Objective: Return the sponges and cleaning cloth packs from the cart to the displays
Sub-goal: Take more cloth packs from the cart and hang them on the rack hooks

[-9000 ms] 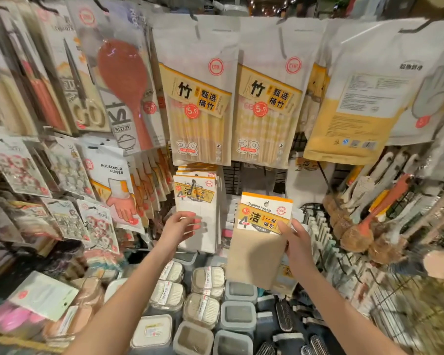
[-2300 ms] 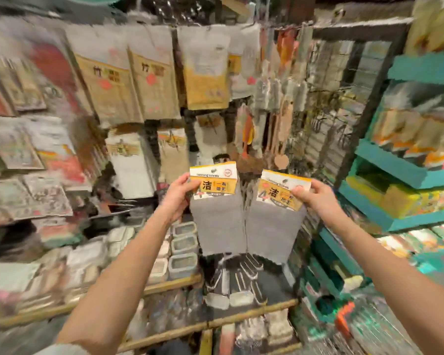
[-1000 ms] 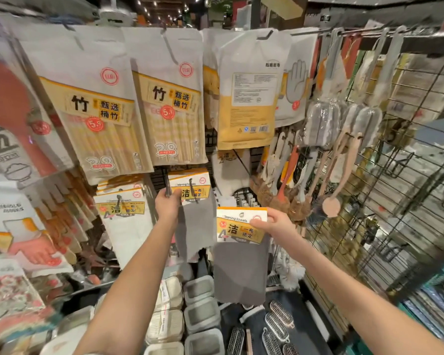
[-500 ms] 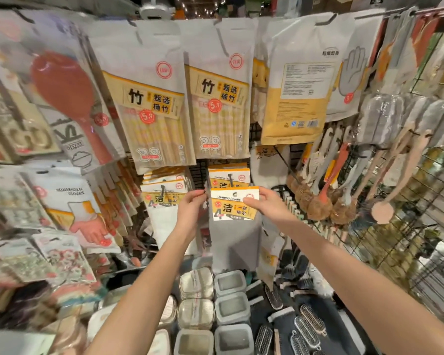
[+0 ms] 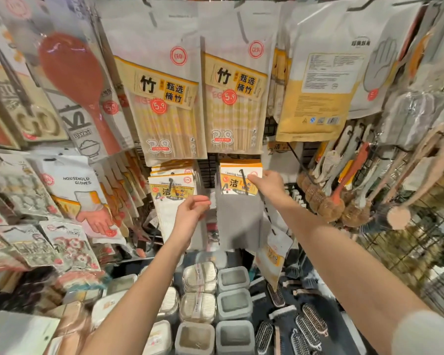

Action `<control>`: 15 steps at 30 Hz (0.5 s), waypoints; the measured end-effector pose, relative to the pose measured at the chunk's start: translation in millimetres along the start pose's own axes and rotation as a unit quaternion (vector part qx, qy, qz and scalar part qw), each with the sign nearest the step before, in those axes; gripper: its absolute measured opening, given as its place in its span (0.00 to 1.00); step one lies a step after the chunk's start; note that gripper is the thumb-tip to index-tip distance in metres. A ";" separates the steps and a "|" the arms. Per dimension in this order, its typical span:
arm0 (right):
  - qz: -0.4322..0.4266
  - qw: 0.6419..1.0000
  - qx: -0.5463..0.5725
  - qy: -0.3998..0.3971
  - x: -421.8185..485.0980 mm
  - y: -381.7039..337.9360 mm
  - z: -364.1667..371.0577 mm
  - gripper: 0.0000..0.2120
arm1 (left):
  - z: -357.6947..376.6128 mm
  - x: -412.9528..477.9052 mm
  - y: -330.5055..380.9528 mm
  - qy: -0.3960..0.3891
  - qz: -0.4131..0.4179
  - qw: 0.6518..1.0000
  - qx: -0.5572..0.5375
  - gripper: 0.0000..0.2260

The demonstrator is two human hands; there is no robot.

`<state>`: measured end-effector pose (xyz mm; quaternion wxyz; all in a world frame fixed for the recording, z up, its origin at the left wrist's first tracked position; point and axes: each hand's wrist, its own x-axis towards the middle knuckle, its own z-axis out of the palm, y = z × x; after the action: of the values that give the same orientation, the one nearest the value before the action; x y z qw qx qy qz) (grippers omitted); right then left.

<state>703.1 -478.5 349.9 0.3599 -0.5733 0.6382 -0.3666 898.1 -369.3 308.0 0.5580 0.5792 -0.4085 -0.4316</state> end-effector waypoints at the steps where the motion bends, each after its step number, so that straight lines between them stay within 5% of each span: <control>1: 0.011 1.000 -0.018 0.004 4.6 -4.3 3.4 0.17 | -1.5 -0.6 -0.5 -0.003 -0.002 1.000 0.003 0.06; 7: 0.049 0.989 -0.134 -0.024 25.1 -21.3 11.6 0.22 | -3.4 -1.9 4.9 -0.016 -0.014 0.999 0.032 0.08; 15: 0.036 0.983 -0.168 -0.067 -20.5 12.8 -33.6 0.16 | 19.7 -23.5 4.8 -0.046 -0.027 0.998 0.046 0.07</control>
<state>669.3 -455.2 355.2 0.3133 -0.6254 0.6855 -0.2018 872.4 -352.8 313.7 0.4994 0.5947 -0.4371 -0.4538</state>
